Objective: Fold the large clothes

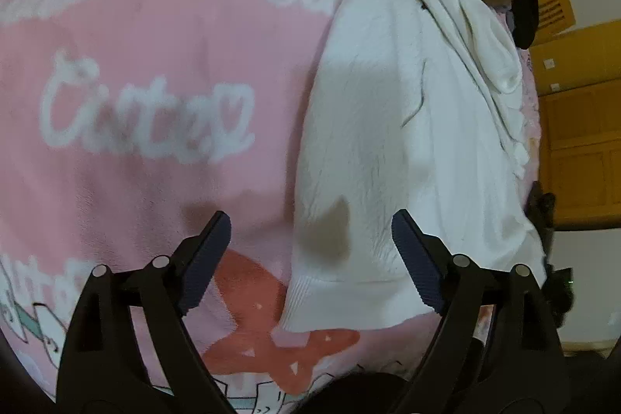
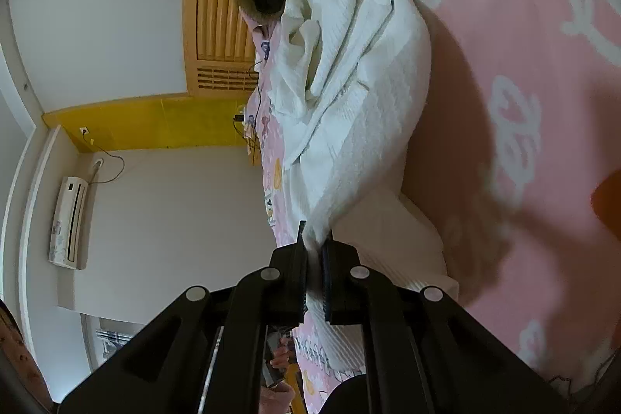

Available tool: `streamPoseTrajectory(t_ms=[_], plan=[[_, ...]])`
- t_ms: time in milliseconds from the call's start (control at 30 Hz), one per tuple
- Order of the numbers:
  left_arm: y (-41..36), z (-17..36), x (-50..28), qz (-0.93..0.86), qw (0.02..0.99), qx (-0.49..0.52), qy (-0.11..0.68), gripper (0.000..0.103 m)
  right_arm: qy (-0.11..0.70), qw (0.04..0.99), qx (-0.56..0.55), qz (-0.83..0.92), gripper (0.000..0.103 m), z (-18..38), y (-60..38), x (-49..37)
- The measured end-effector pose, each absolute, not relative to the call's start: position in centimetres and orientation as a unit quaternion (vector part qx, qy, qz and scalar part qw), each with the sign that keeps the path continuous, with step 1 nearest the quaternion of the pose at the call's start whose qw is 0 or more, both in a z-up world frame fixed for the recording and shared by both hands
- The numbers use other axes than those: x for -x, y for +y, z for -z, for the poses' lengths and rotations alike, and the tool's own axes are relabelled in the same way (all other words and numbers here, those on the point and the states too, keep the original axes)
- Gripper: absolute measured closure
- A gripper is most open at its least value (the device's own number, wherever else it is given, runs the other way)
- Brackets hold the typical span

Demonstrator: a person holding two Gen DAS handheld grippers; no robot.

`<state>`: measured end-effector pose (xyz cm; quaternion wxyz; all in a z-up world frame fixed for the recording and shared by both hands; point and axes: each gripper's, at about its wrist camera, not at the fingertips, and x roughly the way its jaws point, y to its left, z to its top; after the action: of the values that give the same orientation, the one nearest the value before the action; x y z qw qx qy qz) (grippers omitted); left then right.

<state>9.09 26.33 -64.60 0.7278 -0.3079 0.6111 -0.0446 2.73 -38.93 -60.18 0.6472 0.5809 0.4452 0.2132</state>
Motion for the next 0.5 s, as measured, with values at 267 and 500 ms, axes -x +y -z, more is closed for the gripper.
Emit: streamPoseTrajectory(t_ms=[267, 500], plan=[[22.7, 66.5, -11.6, 0.11, 0.698, 0.321, 0.631, 0.02, 0.452, 0.645, -0.573, -0.226, 0.097, 60.5, -38.6, -2.8], [21.0, 66.0, -12.6, 0.091, 0.714, 0.284, 0.634, 0.089, 0.431, 0.661, -0.573, -0.223, 0.097, 60.7, -39.7, -3.6]])
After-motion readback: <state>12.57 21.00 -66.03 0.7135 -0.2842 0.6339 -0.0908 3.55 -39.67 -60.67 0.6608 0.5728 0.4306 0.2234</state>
